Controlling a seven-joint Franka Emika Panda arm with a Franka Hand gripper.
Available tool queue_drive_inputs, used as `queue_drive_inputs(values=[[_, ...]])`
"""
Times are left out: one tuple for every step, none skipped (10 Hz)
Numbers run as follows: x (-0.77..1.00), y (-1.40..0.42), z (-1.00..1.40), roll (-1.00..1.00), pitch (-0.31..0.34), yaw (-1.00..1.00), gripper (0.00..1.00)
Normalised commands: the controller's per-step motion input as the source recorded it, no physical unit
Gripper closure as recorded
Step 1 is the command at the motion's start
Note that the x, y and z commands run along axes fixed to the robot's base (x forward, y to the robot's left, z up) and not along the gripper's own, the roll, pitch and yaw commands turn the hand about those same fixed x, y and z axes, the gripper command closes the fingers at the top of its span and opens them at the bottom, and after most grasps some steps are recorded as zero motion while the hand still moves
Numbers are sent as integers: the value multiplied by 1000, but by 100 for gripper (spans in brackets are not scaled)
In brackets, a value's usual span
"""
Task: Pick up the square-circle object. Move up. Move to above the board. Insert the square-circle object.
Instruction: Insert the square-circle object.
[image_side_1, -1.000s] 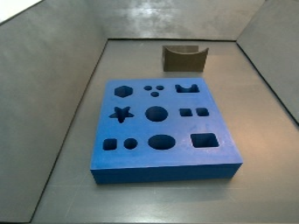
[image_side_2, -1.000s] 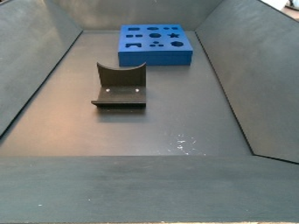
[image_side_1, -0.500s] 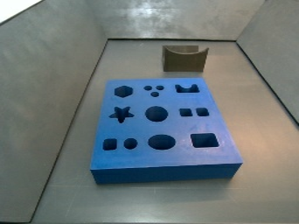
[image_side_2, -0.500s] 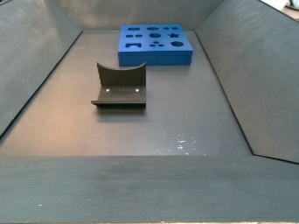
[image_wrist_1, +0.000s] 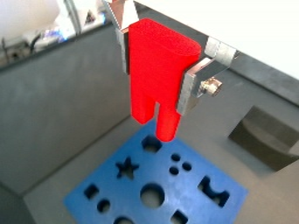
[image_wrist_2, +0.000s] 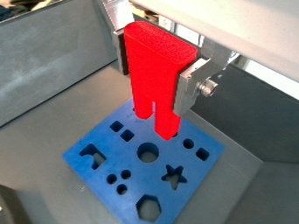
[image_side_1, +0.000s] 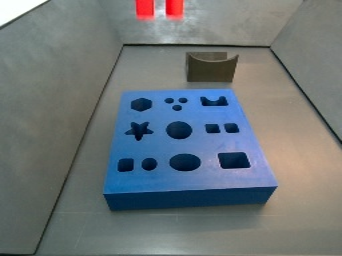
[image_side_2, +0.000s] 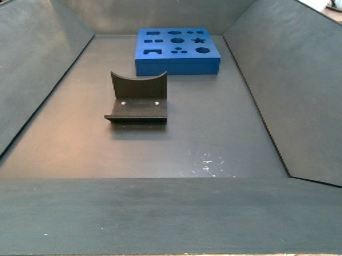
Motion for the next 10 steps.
queue_drive_inputs(values=[[143,-420,-706,84,-220,474,100],[143,-431,-709,90,-220,469,100],[143,-429,-706,91,-219,469,100],[146,-466,-717,93,-219,457,100],[140,-477,-726,93,-213,446,100],[140,-483,-723,93,-214,446,100],[137,-494,-726,106,-211,394,100],[134,-486,-726,120,-207,360,100],[120,-363,-723,151,-190,277,100],[29,0,0,3,0,0,100]])
